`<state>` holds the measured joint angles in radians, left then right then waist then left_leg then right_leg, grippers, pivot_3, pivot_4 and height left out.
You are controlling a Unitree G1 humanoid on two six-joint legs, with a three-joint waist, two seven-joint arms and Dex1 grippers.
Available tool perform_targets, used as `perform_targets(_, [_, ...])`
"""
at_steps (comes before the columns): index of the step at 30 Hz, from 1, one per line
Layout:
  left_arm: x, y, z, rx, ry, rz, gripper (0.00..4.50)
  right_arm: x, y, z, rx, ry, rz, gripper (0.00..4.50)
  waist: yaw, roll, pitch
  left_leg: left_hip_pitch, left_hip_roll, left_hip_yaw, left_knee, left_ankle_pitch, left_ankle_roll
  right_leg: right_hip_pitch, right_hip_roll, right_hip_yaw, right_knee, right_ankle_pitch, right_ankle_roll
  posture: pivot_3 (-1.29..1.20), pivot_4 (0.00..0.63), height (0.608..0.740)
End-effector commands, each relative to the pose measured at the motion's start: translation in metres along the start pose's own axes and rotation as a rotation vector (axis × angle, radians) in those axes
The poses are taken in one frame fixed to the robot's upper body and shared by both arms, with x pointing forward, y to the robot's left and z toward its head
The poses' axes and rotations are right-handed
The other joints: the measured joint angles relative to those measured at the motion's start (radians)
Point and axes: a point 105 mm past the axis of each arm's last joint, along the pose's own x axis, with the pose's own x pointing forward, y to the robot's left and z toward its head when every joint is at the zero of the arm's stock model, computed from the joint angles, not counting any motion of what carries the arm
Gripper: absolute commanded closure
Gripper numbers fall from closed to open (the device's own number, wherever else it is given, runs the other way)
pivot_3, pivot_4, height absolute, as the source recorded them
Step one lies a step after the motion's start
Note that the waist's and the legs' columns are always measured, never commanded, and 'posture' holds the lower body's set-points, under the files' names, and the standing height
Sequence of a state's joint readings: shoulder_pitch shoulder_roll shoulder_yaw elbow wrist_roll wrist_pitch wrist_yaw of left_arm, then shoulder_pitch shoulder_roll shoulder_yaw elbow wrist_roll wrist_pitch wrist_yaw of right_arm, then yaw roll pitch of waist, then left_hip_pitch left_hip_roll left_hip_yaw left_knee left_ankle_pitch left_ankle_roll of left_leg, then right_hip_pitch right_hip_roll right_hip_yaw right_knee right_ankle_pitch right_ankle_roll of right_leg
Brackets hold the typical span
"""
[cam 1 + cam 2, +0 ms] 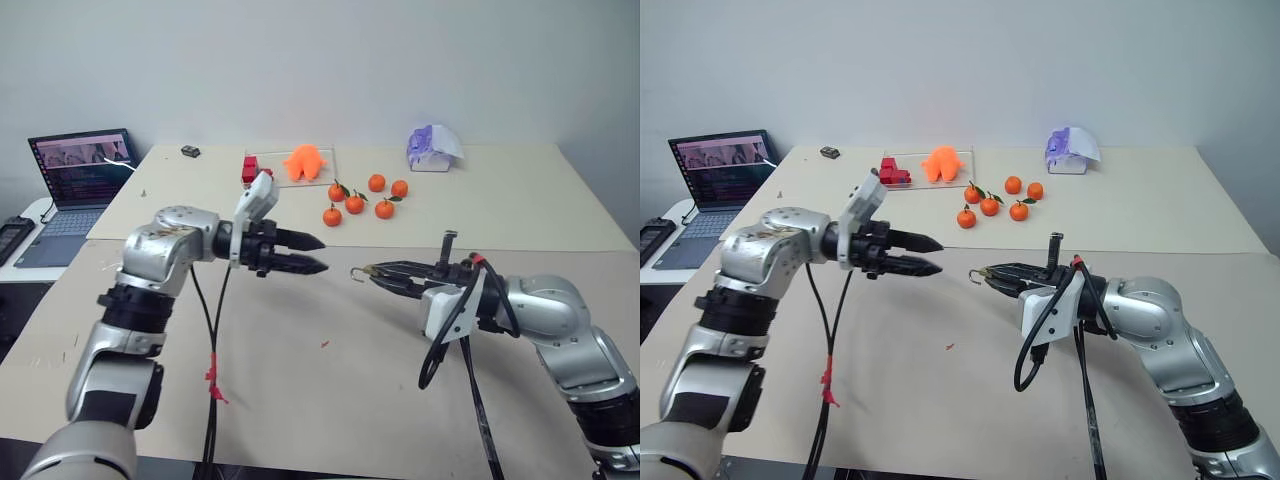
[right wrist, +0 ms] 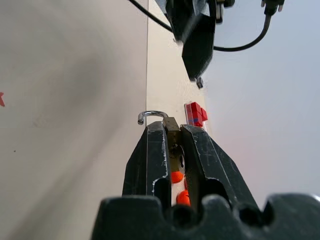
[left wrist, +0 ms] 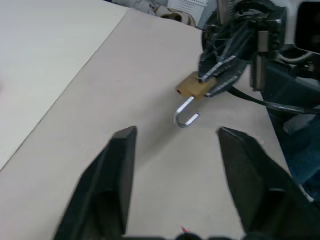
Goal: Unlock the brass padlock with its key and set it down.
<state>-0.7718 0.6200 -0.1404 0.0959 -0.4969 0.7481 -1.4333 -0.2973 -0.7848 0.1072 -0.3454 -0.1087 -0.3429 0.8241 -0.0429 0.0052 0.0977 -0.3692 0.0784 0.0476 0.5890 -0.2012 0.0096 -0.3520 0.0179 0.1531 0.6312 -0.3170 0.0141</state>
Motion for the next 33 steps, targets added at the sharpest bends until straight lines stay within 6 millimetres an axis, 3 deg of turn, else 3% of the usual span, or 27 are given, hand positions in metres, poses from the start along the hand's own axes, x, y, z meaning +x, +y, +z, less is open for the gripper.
perform_targets(1, [-0.005, -0.015, 0.010, 0.055, 0.003, -0.065, 0.26, 0.002, -0.008, 0.006, -0.070, -0.044, -0.031, 4.48, 0.003, 0.000, 0.000, 0.000, 0.000, 0.000, 0.000, 0.000, 0.000, 0.000, 0.000, 0.000, 0.000, 0.000, 0.000, 0.00, 0.150, 0.724])
perform_targets(2, [-0.007, -0.018, 0.010, 0.071, 0.009, -0.070, 0.05, 0.004, -0.007, 0.007, -0.072, -0.052, -0.029, 4.48, 0.003, 0.000, 0.000, 0.000, 0.000, 0.000, 0.000, 0.000, 0.000, 0.000, 0.000, -0.001, 0.000, 0.000, 0.000, 0.00, 0.150, 0.724])
perform_targets(8, [-0.014, -0.028, 0.017, 0.068, 0.024, -0.084, 0.05, 0.017, 0.015, 0.005, -0.094, -0.104, 0.011, 4.48, -0.001, 0.000, 0.000, 0.000, 0.000, 0.000, 0.000, 0.000, 0.000, 0.000, 0.000, 0.000, 0.000, 0.000, -0.001, 0.00, 0.150, 0.724])
perform_targets(15, [-0.026, -0.036, 0.007, 0.119, 0.094, -0.056, 0.05, 0.023, 0.036, -0.009, -0.222, -0.136, 0.023, 4.48, -0.003, 0.000, 0.000, 0.001, 0.000, 0.000, 0.000, 0.000, 0.000, 0.000, 0.000, 0.000, 0.000, 0.000, -0.003, 0.00, 0.150, 0.724])
perform_targets(23, [-0.026, -0.033, 0.004, 0.167, 0.140, 0.006, 0.05, 0.029, 0.066, -0.031, -0.313, -0.167, 0.099, 4.48, -0.002, 0.000, 0.000, 0.001, 0.000, 0.001, 0.001, 0.000, 0.000, 0.000, 0.000, 0.000, 0.000, 0.001, -0.005, 0.00, 0.150, 0.724])
perform_targets(33, [-0.027, -0.031, 0.000, 0.192, 0.156, 0.043, 0.05, 0.042, 0.096, -0.050, -0.279, -0.188, 0.178, 4.48, -0.004, 0.000, 0.000, 0.003, 0.001, 0.001, 0.001, 0.000, 0.000, 0.001, -0.001, 0.001, 0.001, 0.001, -0.008, 0.00, 0.150, 0.724])
